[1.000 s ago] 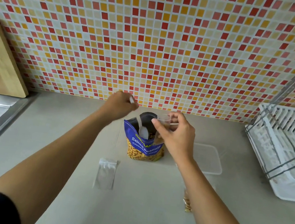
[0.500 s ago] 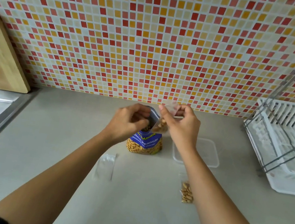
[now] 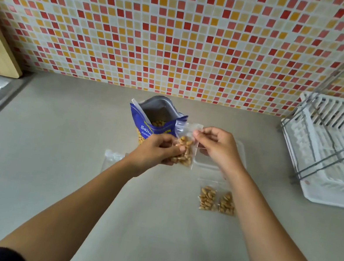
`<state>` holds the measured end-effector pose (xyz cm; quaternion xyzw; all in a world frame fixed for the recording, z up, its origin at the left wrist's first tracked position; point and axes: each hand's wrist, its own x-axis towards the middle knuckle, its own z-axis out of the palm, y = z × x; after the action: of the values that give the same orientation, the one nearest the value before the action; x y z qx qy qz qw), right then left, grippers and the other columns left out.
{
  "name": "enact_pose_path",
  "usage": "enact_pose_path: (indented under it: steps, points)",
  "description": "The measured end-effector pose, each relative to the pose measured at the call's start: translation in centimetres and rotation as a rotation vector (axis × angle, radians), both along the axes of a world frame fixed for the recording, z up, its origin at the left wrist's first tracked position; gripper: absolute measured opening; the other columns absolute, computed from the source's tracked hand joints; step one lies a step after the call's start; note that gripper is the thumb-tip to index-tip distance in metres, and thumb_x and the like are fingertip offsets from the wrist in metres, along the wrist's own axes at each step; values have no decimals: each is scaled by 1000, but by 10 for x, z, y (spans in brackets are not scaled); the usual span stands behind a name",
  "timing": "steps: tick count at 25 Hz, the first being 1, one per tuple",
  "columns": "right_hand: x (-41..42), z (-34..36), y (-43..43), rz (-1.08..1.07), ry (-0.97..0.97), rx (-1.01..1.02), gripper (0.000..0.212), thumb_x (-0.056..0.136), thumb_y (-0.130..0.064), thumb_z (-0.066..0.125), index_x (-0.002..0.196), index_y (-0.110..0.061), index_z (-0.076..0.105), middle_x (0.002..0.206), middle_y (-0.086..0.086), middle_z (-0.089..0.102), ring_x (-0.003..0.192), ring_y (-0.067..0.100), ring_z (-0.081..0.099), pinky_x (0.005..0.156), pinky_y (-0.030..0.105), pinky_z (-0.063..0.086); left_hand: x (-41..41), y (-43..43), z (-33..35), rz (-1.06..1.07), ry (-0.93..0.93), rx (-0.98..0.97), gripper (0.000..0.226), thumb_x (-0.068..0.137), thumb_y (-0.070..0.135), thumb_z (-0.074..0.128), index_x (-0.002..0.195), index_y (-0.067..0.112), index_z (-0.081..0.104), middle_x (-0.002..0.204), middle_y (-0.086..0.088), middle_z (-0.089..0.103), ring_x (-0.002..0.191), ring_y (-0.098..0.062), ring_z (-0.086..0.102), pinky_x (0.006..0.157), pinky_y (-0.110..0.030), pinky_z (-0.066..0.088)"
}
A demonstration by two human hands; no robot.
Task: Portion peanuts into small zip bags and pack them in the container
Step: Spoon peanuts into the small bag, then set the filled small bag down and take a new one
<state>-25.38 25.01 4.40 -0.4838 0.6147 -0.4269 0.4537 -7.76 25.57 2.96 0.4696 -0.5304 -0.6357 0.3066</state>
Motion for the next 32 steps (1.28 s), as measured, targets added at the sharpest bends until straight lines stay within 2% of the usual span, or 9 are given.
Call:
enact_pose_path:
  steps: [4,8,12,16,21,24,27,29,32]
  points:
    - [-19,-54,17,-23,85,151,15,79,-23,72,89,-13,68,77,-1,68,70,12,66,68,27,53,-22,22,-47,12,-116,112,8,87,15,64,81,11,60,74,-2,57,65,-6,53,64,-17,42]
    - [-32,-103,34,-35,443,183,17,77,-29,74,87,-15,73,87,1,73,84,17,67,80,27,50,-40,38,-96,76,-313,167,10,79,15,72,80,6,67,71,-6,60,67,-18,56,68,-30,52]
    - [-28,-127,41,-54,712,200,14,81,-35,66,87,-23,71,91,-2,73,89,20,67,75,30,53,-59,43,-115,144,-542,75,21,79,19,71,95,6,65,85,-10,67,77,-25,62,67,-29,49]
    - [-25,-136,44,-17,885,137,20,85,-31,62,101,-19,67,101,2,68,101,27,57,73,33,50,-65,45,-118,83,-781,-65,35,84,31,63,105,4,60,100,-17,67,94,-35,61,77,-36,51]
    - [-10,-129,42,-15,918,-35,32,86,-26,60,112,-9,61,103,12,62,102,33,52,80,39,48,-35,35,-109,199,-821,-70,39,90,34,53,116,6,58,104,-15,68,99,-33,61,79,-31,47]
    - [22,-130,37,28,857,-202,18,82,-15,61,98,-7,63,91,14,64,87,36,58,75,39,50,7,26,-104,328,-827,-127,26,90,21,53,105,3,64,97,-19,68,90,-34,62,73,-30,45]
    - [65,-136,36,123,839,-234,20,83,-16,59,98,-3,63,90,17,65,84,38,60,73,39,51,49,19,-101,402,-875,-174,20,88,13,52,94,0,67,90,-21,68,85,-35,61,66,-27,38]
    - [93,-145,35,208,823,-198,31,85,-18,56,109,1,60,105,21,64,96,40,60,83,41,50,78,15,-102,456,-929,-175,22,89,14,53,100,0,66,98,-20,65,91,-35,60,70,-28,39]
    - [126,-159,39,345,833,-95,55,89,-30,46,131,5,46,141,24,43,130,38,41,106,44,35,112,12,-105,519,-999,-102,34,89,22,58,114,0,58,115,-20,57,104,-36,54,88,-37,42]
